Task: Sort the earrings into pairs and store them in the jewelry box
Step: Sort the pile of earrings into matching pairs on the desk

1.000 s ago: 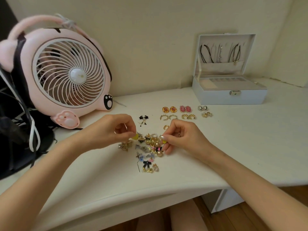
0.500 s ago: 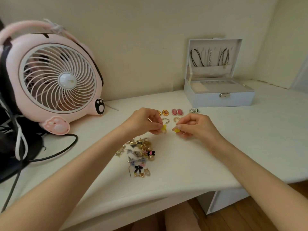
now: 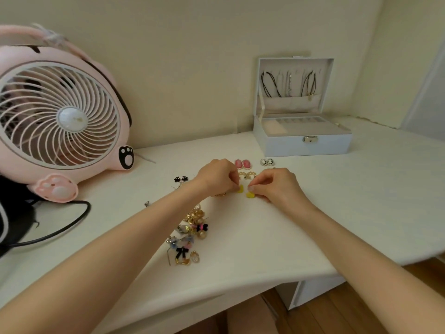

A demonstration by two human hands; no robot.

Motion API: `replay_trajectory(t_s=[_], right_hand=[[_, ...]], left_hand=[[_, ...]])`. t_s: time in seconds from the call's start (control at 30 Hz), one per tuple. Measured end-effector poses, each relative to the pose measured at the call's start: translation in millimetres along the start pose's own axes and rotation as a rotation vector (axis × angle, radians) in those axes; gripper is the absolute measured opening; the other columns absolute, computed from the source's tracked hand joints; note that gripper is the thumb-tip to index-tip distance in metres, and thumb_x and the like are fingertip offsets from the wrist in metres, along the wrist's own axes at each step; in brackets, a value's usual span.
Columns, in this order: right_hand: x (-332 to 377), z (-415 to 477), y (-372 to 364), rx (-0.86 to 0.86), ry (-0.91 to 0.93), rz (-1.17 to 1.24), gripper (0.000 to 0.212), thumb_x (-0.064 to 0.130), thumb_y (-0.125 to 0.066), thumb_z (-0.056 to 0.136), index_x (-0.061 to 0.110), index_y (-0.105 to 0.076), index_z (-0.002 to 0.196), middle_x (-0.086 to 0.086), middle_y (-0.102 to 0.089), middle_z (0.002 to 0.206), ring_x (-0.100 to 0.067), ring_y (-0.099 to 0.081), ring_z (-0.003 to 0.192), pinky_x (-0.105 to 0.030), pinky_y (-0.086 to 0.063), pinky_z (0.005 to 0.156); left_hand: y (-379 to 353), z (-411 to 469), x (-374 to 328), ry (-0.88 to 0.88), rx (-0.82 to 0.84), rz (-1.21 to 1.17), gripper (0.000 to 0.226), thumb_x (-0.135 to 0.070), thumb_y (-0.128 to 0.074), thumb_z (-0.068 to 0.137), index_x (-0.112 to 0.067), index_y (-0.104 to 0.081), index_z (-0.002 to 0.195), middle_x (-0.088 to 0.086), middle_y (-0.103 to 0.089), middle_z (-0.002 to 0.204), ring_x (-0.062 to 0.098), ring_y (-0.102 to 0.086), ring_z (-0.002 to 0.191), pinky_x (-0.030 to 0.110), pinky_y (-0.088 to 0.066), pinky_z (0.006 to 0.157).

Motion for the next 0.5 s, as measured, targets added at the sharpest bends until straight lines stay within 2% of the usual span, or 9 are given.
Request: replay_trajectory(t_s=[0.07,0.2,0.27,0.33,0.43,0.5], right_hand=[[1,3,-1,-0.015,0.001,-0.075,0.005,0.006,-0.074,0.070,0.009,-0.071,0.071,0.002,-0.063,0.058,-0.007,-0.053,0.051,-0.012,-0.042,0.051],[-4,11,-4,-0.071,-0.035,-0.142,0.012,0.012,-0.072,0.072,0.017,-0.063,0.065,0.005,-0.063,0.061,-0.015,-0.060,0.063,-0.033,-0.054,0.071],[-6,12,-5,-0.081,-0.037,-0.166,0.012,0.016,-0.071,0.073,0.019,-0.062,0.066,0.007,-0.063,0.065,-0.018,-0.061,0.071,-0.035,-0.054,0.074],[-6,12,-4,-0.054,-0.041,-0.121,0.007,0.018,-0.071,0.075,0.018,-0.064,0.074,0.004,-0.064,0.064,-0.015,-0.060,0.063,-0.027,-0.052,0.064],[-4,9,-1,0.048,-0.065,-0.008,0.010,0.017,-0.071,0.079,0.019,-0.068,0.088,0.000,-0.065,0.066,-0.009,-0.053,0.052,-0.012,-0.036,0.041],[-3,9,0,0.096,-0.066,0.000,0.009,0.016,-0.071,0.078,0.022,-0.070,0.085,0.000,-0.065,0.067,-0.005,-0.051,0.050,-0.011,-0.034,0.040]], left_hand=[[1,3,1,0.000,0.031,0.031,0.009,-0.019,-0.071,0.079,-0.016,-0.063,0.080,0.001,-0.063,0.083,0.011,-0.052,0.066,0.023,-0.041,0.057],[2,7,2,-0.008,0.122,0.066,0.013,-0.020,-0.071,0.079,-0.019,-0.059,0.076,0.002,-0.064,0.089,0.014,-0.054,0.078,0.019,-0.039,0.060],[3,8,1,-0.023,0.148,0.087,0.014,-0.020,-0.072,0.078,-0.020,-0.058,0.075,-0.001,-0.061,0.088,0.014,-0.052,0.080,0.019,-0.037,0.061],[4,8,-1,-0.041,0.160,0.106,0.014,-0.020,-0.072,0.078,-0.020,-0.059,0.075,-0.003,-0.061,0.086,0.013,-0.052,0.081,0.019,-0.037,0.062],[4,9,-2,-0.058,0.163,0.101,0.011,-0.020,-0.072,0.079,-0.016,-0.064,0.085,-0.002,-0.060,0.088,0.013,-0.051,0.082,0.021,-0.037,0.064],[4,8,-2,-0.071,0.153,0.092,0.014,-0.021,-0.072,0.079,-0.015,-0.064,0.088,-0.001,-0.059,0.091,0.014,-0.051,0.083,0.023,-0.037,0.066]])
Point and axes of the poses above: each hand's wrist, its own z-axis towards the middle knuckle, its own y-axis out of the back of the hand, x = y × z, the point moved 4 cm from there along z, towards the middle knuckle
